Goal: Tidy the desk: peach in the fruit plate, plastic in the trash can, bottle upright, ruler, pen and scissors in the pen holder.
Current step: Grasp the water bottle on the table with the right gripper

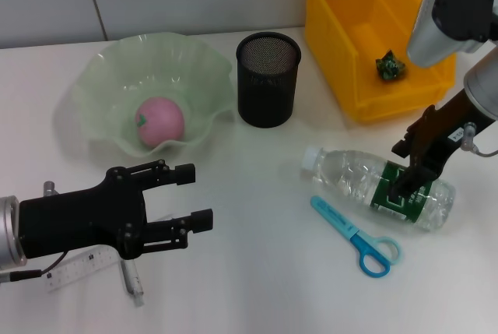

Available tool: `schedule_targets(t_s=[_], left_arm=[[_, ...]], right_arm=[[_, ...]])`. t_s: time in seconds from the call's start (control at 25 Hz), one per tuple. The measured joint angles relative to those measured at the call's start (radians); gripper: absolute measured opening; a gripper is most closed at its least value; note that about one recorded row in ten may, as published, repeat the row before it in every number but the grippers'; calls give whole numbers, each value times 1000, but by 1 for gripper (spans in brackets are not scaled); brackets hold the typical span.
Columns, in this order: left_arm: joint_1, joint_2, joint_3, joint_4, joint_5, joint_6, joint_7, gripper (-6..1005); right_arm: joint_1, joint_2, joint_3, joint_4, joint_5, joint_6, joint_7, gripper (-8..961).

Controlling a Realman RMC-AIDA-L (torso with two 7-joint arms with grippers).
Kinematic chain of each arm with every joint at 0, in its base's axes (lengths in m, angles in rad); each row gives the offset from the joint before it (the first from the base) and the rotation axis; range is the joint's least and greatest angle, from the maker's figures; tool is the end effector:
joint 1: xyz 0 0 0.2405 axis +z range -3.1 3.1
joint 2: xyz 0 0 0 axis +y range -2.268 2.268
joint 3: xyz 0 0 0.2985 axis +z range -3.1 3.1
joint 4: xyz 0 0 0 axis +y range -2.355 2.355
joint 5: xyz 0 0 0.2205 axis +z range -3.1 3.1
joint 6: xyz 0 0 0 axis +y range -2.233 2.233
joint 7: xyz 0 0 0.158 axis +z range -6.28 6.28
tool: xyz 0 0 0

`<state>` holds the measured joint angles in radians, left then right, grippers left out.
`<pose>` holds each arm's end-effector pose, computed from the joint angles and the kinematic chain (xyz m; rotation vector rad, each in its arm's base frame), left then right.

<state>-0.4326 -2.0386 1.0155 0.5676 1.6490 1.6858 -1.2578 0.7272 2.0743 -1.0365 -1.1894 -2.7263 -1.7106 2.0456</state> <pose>-0.2827 0.3135 -0.0464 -2.8491 -0.5047 -0.9932 0.2388 0.4064 0.0075 -2.7831 0.6283 -0.6041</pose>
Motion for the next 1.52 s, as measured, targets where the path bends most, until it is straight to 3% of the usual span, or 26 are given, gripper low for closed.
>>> schedule_targets(t_s=[1.52], left_arm=[[-3, 0, 0, 0, 3, 0, 3, 772]], right_arm=[[11, 1, -71, 215, -34, 142, -8, 773]])
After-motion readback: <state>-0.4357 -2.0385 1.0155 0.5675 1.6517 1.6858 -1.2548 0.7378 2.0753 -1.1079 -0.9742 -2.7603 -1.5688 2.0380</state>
